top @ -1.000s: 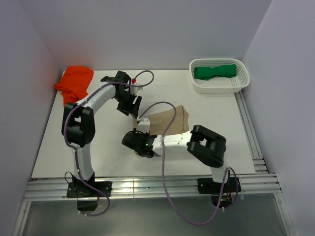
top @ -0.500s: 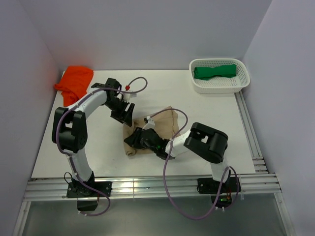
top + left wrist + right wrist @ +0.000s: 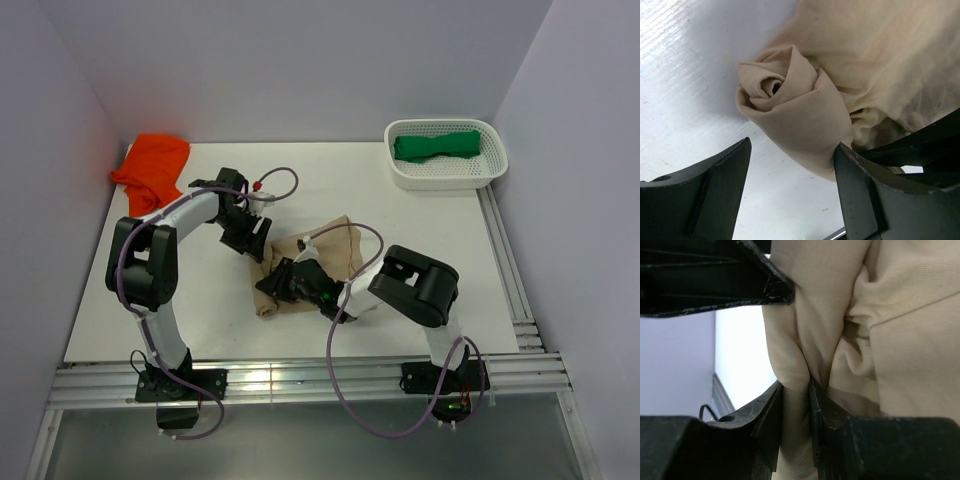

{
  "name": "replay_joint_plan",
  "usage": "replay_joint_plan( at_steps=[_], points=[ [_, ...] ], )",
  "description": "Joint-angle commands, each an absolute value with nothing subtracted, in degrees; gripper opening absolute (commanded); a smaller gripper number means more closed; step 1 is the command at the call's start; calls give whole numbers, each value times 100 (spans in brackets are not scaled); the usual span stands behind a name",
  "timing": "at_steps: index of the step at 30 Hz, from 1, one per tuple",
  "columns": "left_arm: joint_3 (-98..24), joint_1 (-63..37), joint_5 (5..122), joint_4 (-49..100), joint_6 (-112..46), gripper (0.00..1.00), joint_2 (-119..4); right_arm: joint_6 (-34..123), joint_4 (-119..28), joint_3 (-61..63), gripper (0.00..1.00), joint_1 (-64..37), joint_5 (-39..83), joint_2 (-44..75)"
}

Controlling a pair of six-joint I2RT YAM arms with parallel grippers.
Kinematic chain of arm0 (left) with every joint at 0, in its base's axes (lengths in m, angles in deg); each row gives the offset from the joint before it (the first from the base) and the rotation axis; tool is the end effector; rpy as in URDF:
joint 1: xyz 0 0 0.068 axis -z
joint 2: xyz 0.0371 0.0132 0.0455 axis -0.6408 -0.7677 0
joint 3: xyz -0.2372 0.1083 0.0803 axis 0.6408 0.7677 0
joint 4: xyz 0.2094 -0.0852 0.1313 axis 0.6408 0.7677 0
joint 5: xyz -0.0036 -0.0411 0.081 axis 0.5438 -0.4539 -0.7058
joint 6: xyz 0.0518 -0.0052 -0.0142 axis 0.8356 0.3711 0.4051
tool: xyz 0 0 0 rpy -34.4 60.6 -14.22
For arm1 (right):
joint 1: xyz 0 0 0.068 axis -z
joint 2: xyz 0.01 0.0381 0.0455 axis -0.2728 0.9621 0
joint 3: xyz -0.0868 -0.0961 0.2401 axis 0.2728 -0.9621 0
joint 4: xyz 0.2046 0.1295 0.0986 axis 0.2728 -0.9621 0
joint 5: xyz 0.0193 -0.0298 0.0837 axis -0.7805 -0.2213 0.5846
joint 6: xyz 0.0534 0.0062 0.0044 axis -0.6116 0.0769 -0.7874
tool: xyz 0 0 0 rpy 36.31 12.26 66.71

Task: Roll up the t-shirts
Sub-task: Roll the tshirt

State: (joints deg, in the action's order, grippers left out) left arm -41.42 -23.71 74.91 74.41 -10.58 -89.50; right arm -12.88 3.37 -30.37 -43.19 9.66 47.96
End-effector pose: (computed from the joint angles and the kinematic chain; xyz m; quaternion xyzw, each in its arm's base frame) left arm 0.3454 -0.1126 0.1882 0.2500 0.9469 -0.1753 0.1007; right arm 0.1932 0.3166 0.1095 0.0587 0.8204 0.4851 0.2969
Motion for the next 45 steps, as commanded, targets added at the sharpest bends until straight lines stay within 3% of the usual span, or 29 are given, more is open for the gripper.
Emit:
replay_joint_plan(
  at_steps=[1,10,21,23,27,28,34,38,39,42,45],
  points=[
    [-4370,-2377,7665,7179,-1108,72,-8978,-1174,-347,-2848,32,-4341,569,4503],
    [-4564,-2289,8307,7241,-1274,73,-9041,-1122,-972,-2558,31,-4446,365,4600],
    [-4493,-2052,6543,6749,-1626,69,-9330,-1157,-1121,-2452,30,-4473,304,4661],
    [-4493,-2052,6313,6705,-1653,64,-9339,-1174,-1131,-2469,30,-4464,286,4652],
    [-4537,-2043,5698,6573,-1714,42,-9287,-1279,-1122,-2566,29,-4481,164,4591],
    [-4555,-2043,5540,6529,-1740,31,-9287,-1358,-1087,-2645,29,-4490,137,4573],
    [-4660,-2008,5152,6608,-1697,1,-9462,-1745,-402,-3032,28,-4499,295,4582],
    [-4678,-1999,5038,6643,-1679,1,-9629,-2026,379,-3181,28,-4508,567,4784],
    [-4695,-1999,5037,6643,-1688,11,-9664,-2122,477,-3182,28,-4508,663,4871],
    [-4765,-2016,5046,6607,-1714,20,-9664,-2237,697,-3173,27,-4534,752,4968],
    [-5054,-2095,5256,6818,-1732,34,-9717,-2544,1057,-3313,28,-4534,787,5118]
  ],
)
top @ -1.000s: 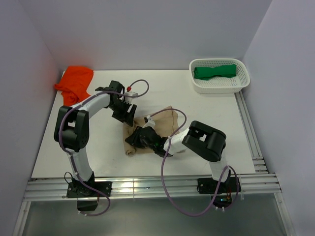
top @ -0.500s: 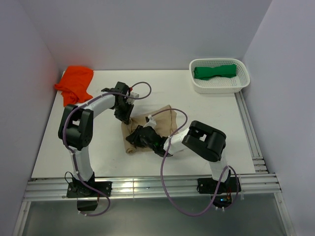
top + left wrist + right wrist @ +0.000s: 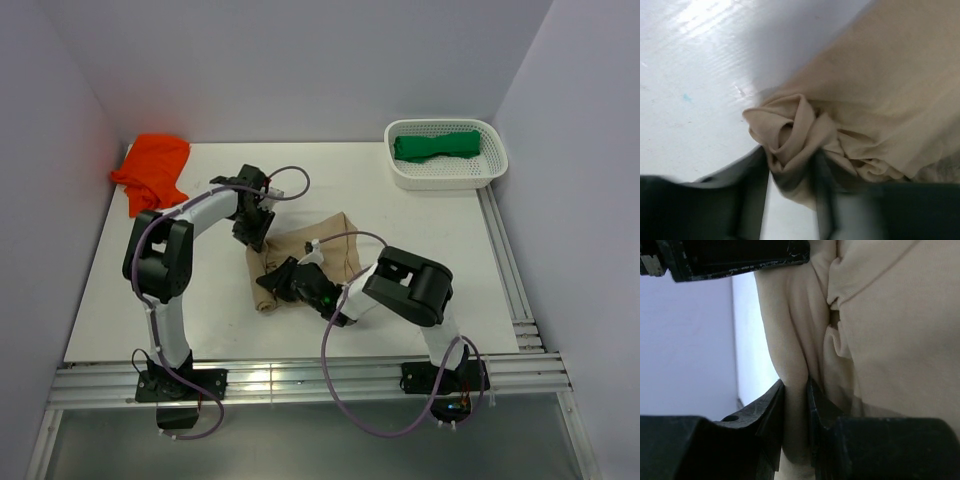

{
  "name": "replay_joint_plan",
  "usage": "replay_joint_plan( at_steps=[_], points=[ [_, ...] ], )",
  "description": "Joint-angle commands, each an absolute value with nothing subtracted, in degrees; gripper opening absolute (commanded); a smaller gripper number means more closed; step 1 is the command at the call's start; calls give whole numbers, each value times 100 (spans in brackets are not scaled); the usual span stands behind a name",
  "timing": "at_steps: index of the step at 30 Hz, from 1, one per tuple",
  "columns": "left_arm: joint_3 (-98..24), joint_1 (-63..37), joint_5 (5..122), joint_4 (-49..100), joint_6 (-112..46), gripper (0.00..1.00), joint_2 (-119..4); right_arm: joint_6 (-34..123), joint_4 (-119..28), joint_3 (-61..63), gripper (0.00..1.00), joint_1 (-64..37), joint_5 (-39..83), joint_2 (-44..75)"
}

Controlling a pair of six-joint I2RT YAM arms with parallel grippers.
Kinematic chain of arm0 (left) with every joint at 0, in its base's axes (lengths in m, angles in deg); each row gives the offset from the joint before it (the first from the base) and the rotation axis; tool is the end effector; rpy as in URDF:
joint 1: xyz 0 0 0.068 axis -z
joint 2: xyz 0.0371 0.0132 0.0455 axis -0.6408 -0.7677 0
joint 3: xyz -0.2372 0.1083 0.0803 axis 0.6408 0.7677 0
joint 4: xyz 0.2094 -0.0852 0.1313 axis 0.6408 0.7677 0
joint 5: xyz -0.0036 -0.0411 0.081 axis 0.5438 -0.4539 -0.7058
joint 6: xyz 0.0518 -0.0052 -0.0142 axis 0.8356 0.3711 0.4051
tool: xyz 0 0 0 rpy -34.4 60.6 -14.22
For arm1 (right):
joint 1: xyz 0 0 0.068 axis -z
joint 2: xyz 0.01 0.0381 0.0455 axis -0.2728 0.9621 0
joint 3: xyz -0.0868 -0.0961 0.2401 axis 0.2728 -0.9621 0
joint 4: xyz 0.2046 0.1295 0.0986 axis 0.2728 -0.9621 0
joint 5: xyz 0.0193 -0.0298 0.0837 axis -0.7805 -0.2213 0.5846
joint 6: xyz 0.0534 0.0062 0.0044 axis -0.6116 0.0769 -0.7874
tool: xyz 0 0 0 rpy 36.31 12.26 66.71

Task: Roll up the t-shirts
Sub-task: Roll the tshirt

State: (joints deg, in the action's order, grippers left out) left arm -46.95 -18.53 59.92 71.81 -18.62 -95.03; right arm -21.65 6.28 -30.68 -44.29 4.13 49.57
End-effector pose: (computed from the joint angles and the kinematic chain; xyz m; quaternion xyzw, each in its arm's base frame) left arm 0.3643 -0.1454 0.1788 0.2156 0.9666 -0.0618 0.1240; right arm 0.1900 0.3185 0.1037 0.1404 0.8042 0.4982 0.2921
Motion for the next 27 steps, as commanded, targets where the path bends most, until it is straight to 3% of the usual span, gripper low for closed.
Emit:
replay_joint_plan(
  at_steps=[1,4,7,14,27],
  points=[
    [-5126,-2122,5353,6880,-1732,46,-9709,-2728,1189,-3348,28,-4543,796,5214],
    [-5424,-2271,5852,7117,-1714,62,-9621,-3019,1488,-3436,28,-4525,770,5355],
    [-5644,-2482,6563,7380,-1697,70,-9498,-3221,1664,-3472,29,-4525,726,5426],
    [-5163,-3184,8391,7513,-1574,72,-9059,-3644,1919,-3621,29,-4490,541,5496],
    [-3439,-3599,10389,6890,-1011,73,-8882,-4057,2306,-3586,27,-4429,603,5813]
  ],
)
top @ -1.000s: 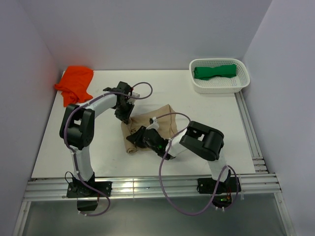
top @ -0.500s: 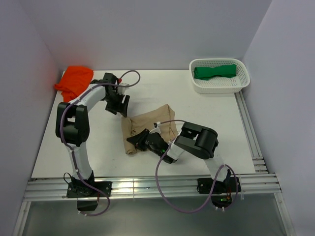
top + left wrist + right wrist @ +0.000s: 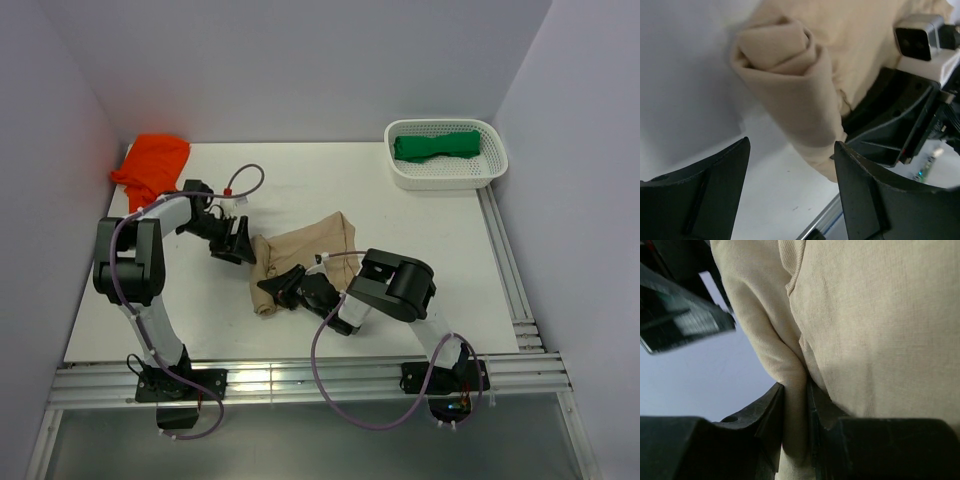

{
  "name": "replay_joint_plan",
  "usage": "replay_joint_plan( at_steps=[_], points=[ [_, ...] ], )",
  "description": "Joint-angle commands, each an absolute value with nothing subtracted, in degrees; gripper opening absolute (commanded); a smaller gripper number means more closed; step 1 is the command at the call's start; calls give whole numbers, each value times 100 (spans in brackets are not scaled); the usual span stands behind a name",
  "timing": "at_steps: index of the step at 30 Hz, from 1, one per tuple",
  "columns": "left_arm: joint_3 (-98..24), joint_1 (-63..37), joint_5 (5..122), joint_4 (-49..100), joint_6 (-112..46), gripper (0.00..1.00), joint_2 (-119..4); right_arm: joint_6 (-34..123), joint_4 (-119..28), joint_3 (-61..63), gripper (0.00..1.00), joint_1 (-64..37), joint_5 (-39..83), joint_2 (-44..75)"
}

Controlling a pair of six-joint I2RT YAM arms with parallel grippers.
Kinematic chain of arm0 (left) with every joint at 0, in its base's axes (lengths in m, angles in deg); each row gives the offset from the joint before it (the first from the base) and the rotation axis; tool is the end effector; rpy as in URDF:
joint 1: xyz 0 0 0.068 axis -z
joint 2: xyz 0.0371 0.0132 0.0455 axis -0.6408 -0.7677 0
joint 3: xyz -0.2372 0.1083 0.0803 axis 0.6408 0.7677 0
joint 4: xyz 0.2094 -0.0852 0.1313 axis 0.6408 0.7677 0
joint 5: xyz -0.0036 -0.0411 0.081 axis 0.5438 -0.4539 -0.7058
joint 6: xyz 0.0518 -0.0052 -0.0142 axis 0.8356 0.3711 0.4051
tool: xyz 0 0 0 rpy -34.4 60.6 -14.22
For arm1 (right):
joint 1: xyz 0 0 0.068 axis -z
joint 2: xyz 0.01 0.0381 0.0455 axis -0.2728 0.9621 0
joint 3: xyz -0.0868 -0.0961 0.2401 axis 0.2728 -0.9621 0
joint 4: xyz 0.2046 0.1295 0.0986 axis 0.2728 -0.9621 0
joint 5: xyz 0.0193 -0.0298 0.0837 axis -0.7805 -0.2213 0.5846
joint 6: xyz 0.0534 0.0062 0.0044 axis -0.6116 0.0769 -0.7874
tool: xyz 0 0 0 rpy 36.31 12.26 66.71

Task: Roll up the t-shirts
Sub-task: Roll the tshirt

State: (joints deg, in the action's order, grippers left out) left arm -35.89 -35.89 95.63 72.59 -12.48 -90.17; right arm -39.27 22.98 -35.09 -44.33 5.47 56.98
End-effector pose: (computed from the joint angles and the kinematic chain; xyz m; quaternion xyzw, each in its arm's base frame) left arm 0.3454 -0.0471 0.1665 0.1330 0.9266 -0.3418 0.0834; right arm 0.1824 0.3073 0.0727 0.2512 0.7509 0.5736 0.2099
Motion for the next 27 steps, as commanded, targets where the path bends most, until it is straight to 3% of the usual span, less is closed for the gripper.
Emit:
replay_joint_plan(
  at_steps=[1,11,19,27],
  points=[
    [-3395,-3599,10416,6854,-1020,73,-8917,-4066,2297,-3577,27,-4429,594,5804],
    [-3649,-3467,9399,6115,-2117,65,-9321,-3908,2122,-3621,30,-4420,568,5664],
    [-4089,-2834,7728,6458,-2505,37,-9392,-3372,1191,-3648,43,-4420,410,5093],
    [-4423,-2421,6911,6888,-2418,34,-9462,-2625,-1777,-3095,56,-4560,-485,3933]
  ],
)
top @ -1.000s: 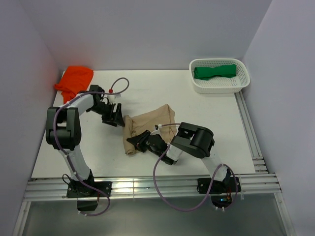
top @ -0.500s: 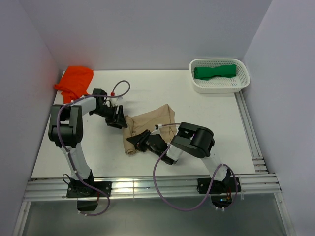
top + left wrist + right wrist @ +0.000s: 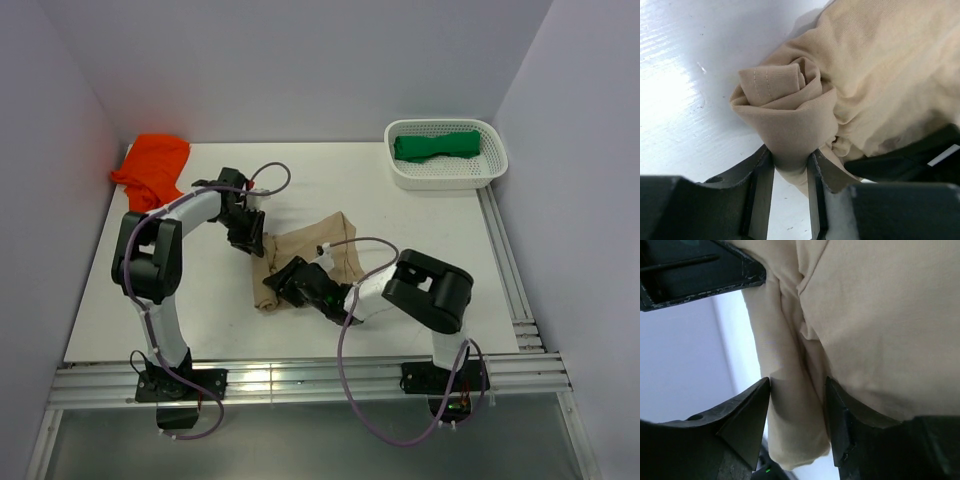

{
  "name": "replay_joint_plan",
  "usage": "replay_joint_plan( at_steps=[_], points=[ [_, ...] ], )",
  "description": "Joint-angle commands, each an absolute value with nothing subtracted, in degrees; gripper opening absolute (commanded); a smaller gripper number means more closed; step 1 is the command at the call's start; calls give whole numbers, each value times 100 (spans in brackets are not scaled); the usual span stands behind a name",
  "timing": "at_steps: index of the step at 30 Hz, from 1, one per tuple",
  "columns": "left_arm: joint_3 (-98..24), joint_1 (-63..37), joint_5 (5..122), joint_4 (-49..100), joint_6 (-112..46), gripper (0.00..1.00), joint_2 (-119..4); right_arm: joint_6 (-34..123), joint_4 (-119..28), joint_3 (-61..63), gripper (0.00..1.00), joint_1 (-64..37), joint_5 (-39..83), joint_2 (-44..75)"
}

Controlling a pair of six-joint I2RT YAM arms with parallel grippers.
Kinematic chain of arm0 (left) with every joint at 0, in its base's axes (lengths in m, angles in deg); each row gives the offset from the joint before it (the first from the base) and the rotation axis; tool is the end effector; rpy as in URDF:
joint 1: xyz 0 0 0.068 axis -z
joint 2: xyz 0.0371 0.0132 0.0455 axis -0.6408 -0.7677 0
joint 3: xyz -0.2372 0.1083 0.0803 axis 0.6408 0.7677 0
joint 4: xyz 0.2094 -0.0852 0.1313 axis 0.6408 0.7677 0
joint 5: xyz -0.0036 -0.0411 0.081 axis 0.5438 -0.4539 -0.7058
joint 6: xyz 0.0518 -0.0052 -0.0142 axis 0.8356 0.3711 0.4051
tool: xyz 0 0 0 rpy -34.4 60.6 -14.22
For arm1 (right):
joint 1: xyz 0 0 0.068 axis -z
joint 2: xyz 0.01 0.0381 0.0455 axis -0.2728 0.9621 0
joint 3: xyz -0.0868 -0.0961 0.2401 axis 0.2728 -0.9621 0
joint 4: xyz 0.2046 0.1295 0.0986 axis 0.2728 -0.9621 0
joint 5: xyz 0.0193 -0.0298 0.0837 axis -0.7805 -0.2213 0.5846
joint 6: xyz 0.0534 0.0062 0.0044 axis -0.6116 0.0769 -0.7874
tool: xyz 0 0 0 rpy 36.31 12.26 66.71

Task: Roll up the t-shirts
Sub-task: Roll the tshirt

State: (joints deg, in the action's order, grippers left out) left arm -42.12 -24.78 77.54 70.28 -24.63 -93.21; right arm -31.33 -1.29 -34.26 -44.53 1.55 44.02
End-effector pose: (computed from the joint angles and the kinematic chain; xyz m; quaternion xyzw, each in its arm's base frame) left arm 0.3605 -0.1112 0.1711 0.1270 0.9658 -0.2089 0.0858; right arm 0.1798 0.3004 0.1085 0.2193 0.8130 0.4753 0.2549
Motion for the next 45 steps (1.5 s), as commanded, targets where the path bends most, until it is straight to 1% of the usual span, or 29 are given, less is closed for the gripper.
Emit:
replay_joint_plan(
  at_steps=[1,7,8,12,13,16,22,25,30,37,43,45],
  points=[
    [-4467,-2395,6875,6924,-2391,34,-9480,-2555,-2425,-2867,56,-4595,-592,3853],
    [-4660,-2289,6690,7161,-2330,34,-9541,-2124,-4685,-1857,60,-4947,-1697,3440],
    [-4678,-2272,6672,7170,-2330,34,-9541,-1975,-4873,-1741,60,-4991,-1831,3422],
    [-4722,-2184,6637,7240,-2338,34,-9585,-1439,-5673,-960,59,-5158,-2358,3649],
    [-4739,-2157,6637,7249,-2347,34,-9594,-1325,-5970,-575,59,-5210,-2420,3842],
    [-4783,-2105,6611,7276,-2356,34,-9612,-903,-6385,146,57,-5307,-2701,4272],
    [-4871,-2069,6567,7372,-2338,34,-9664,-261,-6623,1114,56,-5430,-2825,4967],
    [-4898,-2069,6558,7390,-2338,34,-9665,-164,-6877,1475,56,-5439,-2886,5275],
    [-4915,-2052,6567,7425,-2330,34,-9682,-58,-6984,1687,56,-5457,-2851,5557],
    [-4950,-2025,6575,7451,-2321,35,-9708,-251,-8003,2355,56,-5544,-2878,6146],
    [-5082,-2025,6628,7530,-2286,40,-9735,-576,-8713,2645,57,-5633,-2755,6480],
    [-5161,-2025,6698,7583,-2268,46,-9735,-690,-8943,2742,57,-5633,-2729,6568]
  ],
)
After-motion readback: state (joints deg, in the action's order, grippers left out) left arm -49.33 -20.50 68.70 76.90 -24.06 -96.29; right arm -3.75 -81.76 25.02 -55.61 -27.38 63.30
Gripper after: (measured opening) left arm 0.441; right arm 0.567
